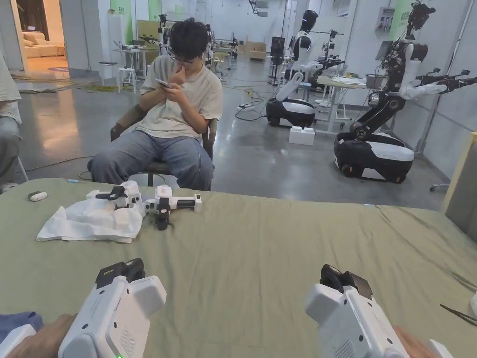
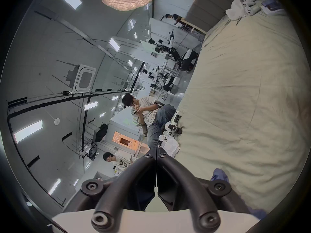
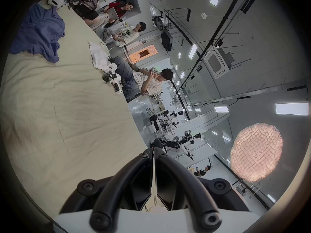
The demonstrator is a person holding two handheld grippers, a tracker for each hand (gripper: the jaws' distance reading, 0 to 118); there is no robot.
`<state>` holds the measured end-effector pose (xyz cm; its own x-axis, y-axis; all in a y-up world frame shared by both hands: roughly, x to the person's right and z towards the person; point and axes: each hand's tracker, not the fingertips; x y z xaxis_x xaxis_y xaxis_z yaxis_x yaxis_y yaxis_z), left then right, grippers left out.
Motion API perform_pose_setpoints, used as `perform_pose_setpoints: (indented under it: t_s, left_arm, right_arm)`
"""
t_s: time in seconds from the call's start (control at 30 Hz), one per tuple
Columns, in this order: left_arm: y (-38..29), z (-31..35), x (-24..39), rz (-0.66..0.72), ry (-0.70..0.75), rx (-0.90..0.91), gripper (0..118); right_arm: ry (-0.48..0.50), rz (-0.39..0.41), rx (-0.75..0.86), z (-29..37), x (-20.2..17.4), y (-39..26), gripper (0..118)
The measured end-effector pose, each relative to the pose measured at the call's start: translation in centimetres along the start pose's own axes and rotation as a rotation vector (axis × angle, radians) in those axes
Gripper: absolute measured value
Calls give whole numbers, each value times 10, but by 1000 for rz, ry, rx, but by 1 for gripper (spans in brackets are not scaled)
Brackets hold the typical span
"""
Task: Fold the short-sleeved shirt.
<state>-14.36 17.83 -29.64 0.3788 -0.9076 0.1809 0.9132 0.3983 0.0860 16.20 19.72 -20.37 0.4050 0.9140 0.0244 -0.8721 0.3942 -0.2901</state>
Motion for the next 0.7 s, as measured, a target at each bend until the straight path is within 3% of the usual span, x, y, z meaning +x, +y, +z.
perform_pose_setpoints:
  t_s: [0.03,0.1,0.27,0.4,0.47,0.53,0.7]
  left_arm:
    - [0,1,-2,79,-19,18,0]
    - [-2,-1,-10,314,-45,-4,0]
    - [-11,-4,-29,957,-77,-14,0]
    - [-20,-7,-30,1288,-86,11,0]
    - [-21,-8,-29,1388,-97,2,0]
    - [-21,-8,-29,1409,-94,-3,0]
    - [-10,6,-34,1331,-85,3,0]
  right_arm:
    - [2,-18,-5,5,4,5,1]
    - [24,-153,-33,7,7,7,1]
    - [49,-686,-127,-3,17,-6,1]
    - [74,-1109,-164,-7,20,-21,1]
    - [61,-1247,-193,-6,19,-25,0]
    - [4,-1251,-180,-3,17,-26,0]
    - [10,-1203,-142,1,15,-20,0]
